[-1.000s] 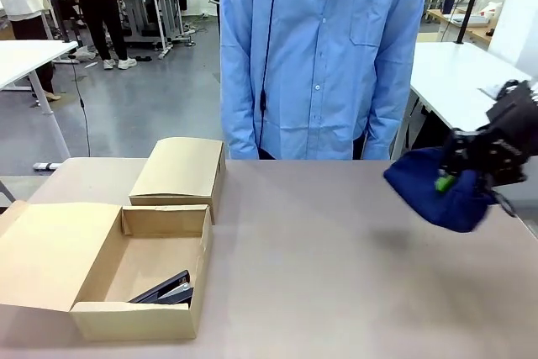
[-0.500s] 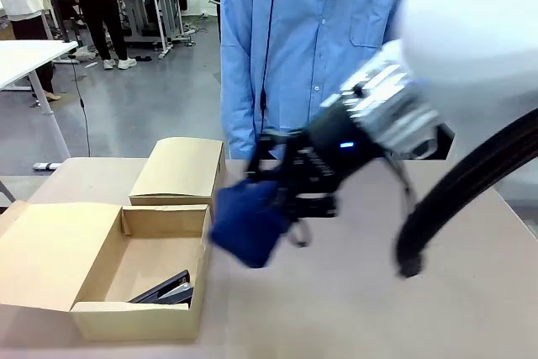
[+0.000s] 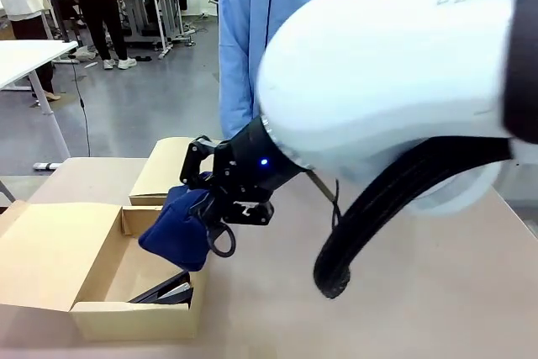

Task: Place items inside the box.
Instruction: Pick up a Pencil pouch or Stapler and place it inside the Mailer Box closest to the robot.

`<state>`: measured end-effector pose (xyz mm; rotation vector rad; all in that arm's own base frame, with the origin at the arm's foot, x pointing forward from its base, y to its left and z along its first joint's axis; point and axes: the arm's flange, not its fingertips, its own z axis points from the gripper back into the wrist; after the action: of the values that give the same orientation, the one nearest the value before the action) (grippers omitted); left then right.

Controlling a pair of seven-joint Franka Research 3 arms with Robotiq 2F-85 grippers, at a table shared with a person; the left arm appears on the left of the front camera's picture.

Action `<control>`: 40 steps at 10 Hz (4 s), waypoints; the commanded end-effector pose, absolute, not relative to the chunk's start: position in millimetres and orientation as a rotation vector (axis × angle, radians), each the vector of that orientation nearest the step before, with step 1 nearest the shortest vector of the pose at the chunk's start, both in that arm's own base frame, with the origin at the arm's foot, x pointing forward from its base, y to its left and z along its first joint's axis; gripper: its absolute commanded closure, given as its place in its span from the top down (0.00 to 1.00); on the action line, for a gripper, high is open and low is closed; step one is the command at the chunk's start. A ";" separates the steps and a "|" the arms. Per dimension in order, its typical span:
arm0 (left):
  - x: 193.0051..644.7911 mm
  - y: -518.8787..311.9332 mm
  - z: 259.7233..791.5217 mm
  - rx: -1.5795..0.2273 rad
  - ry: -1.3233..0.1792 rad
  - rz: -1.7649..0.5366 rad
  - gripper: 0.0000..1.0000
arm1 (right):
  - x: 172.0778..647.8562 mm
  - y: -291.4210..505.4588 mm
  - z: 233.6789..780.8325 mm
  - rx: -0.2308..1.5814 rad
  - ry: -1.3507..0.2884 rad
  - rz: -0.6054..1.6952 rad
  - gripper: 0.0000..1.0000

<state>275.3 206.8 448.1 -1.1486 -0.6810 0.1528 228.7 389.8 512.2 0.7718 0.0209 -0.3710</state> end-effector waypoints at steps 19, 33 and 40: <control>273.6 203.3 446.8 -1.165 -0.711 0.141 1.00 | 260.2 573.9 384.4 0.688 -0.362 -0.140 0.07; 273.6 203.3 446.8 -1.165 -0.711 0.141 1.00 | 269.2 571.0 346.1 0.533 -0.253 -0.179 0.07; 273.6 203.3 446.8 -1.165 -0.711 0.141 1.00 | 272.6 562.7 356.1 0.580 -0.234 -0.185 0.64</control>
<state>275.2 206.7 448.0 -1.1487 -0.6809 0.1528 272.2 568.7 344.9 0.5528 -0.2426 -0.1627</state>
